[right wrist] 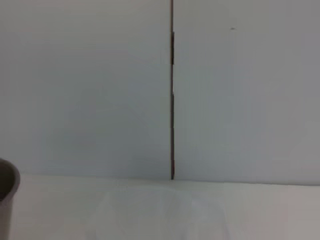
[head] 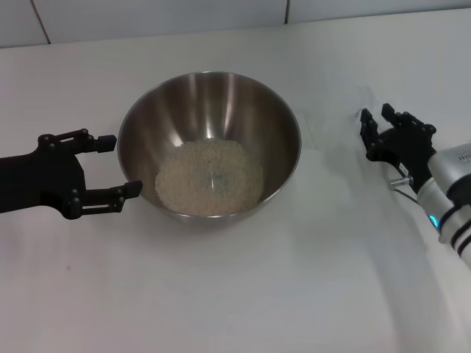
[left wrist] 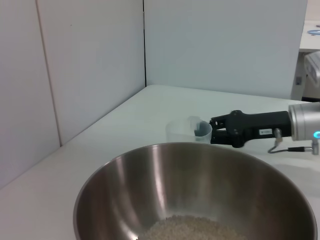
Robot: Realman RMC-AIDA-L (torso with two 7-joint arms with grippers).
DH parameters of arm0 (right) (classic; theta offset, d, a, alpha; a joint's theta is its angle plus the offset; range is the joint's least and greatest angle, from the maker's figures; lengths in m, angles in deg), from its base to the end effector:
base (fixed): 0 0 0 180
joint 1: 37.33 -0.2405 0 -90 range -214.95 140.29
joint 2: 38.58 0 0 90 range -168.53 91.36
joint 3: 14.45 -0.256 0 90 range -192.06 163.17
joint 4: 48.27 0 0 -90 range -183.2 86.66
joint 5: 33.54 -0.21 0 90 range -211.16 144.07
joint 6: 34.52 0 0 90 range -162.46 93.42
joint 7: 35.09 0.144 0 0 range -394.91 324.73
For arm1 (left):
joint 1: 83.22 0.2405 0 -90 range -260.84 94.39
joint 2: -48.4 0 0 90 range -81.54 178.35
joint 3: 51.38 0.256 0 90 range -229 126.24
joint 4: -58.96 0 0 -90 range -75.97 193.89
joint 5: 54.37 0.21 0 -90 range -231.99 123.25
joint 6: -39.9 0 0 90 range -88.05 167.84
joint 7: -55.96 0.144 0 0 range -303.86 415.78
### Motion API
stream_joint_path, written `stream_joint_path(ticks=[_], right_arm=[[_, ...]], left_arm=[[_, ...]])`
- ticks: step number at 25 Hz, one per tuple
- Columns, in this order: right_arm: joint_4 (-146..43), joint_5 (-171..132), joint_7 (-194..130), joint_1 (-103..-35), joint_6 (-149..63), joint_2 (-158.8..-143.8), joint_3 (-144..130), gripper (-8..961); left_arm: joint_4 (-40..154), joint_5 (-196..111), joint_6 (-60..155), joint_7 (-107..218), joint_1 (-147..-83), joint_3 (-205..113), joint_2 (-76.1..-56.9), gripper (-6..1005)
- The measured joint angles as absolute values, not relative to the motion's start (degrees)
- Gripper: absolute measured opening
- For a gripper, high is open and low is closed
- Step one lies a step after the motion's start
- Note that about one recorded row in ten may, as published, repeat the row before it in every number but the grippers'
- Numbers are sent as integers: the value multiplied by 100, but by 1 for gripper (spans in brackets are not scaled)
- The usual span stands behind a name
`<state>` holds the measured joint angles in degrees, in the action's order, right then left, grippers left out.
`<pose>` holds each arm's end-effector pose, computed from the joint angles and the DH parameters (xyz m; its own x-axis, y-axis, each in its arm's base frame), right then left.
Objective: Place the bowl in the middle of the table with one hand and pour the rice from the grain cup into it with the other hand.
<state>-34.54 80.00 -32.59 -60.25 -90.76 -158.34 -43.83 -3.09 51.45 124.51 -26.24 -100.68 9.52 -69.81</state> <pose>0.3403 0.3091 -0.0612 0.7281 -0.1792 -0.6617 -0.6854 -0.1719 -0.7076 -0.2501 0.3131 0.0242 0.9249 0.1515 0.3487 0.2607 -0.9203 -0.2918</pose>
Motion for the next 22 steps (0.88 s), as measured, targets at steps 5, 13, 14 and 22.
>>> stream_joint_path(ticks=[5, 13, 14, 22], right_arm=[[-3087, 8076, -3261, -5368, -9709, -15795, -4330, 386], [-3250, 8169, -2721, -4349, -13195, -15745, -3998, 646], [-3509, 8285, -2547, -4452, -13714, -15712, -3920, 665], [-6131, 9068, -173, -6210, -14325, -15680, -3397, 806]], left_arm=[[-309, 5144, 12462, -2635, -10072, 952, -6972, 835], [-299, 5144, 12461, -2609, -10053, 952, -6978, 835], [-291, 5144, 12455, -2602, -10053, 952, -6978, 835], [-178, 5146, 12444, -2589, -10045, 952, -6983, 835]])
